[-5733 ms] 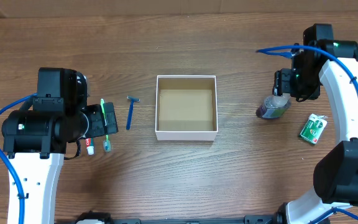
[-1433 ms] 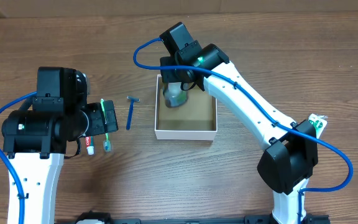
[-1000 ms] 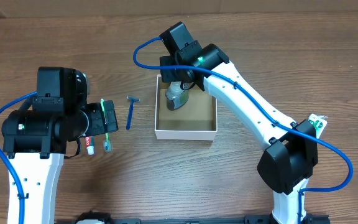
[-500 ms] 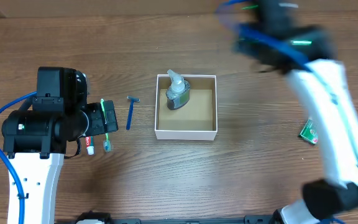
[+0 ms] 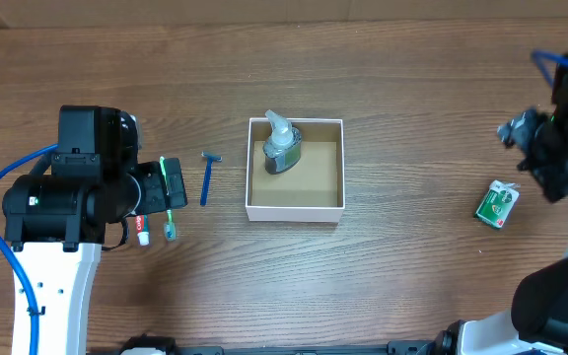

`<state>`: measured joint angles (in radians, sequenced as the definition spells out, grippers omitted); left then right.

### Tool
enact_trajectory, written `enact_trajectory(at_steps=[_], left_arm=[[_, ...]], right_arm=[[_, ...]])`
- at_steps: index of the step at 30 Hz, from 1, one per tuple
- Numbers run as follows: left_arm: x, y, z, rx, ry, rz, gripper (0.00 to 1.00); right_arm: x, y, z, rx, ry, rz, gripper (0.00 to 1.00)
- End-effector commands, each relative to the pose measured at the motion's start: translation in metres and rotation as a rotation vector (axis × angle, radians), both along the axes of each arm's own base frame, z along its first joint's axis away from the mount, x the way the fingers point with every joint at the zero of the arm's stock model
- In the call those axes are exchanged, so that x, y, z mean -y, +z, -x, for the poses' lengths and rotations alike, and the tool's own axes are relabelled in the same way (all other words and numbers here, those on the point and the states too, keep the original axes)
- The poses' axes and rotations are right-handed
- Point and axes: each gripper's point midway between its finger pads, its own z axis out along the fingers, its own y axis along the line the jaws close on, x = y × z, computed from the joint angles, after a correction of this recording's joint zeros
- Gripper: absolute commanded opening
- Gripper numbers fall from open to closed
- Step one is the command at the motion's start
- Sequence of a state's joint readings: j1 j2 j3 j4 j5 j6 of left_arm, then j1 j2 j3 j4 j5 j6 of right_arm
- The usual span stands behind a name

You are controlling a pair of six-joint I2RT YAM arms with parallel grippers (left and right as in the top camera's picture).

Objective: Pack container
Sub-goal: 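Release the bottle and move the right gripper to the Dettol soap, then grasp the green Dettol soap bar with the right gripper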

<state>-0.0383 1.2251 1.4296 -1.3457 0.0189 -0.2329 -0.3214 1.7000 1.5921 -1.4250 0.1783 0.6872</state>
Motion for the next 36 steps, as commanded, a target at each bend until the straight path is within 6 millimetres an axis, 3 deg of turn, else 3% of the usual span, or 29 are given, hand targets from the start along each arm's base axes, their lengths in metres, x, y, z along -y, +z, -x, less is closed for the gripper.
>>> enact_trajectory(at_steps=[1, 7, 10, 23, 36], left_arm=[[-0.001, 0.008, -0.003, 0.029, -0.009, -0.006, 1.00], [-0.001, 0.009, -0.005, 0.036, -0.009, -0.005, 1.00], [-0.001, 0.009, -0.005, 0.036, -0.009, -0.004, 1.00], [-0.001, 0.009, -0.005, 0.036, -0.009, -0.004, 1.00], [-0.001, 0.009, -0.004, 0.035, -0.009, -0.004, 1.00]], right_arm=[[0.007, -0.049, 0.021, -0.063, -0.017, -0.055, 1.00], [0.015, -0.103, 0.026, -0.030, 0.043, -0.077, 1.00], [0.021, -0.118, 0.013, 0.036, 0.063, -0.041, 1.00], [0.025, -0.147, -0.004, 0.129, 0.197, 0.009, 1.00], [0.015, -0.170, -0.001, 0.107, 0.211, -0.055, 1.00]])
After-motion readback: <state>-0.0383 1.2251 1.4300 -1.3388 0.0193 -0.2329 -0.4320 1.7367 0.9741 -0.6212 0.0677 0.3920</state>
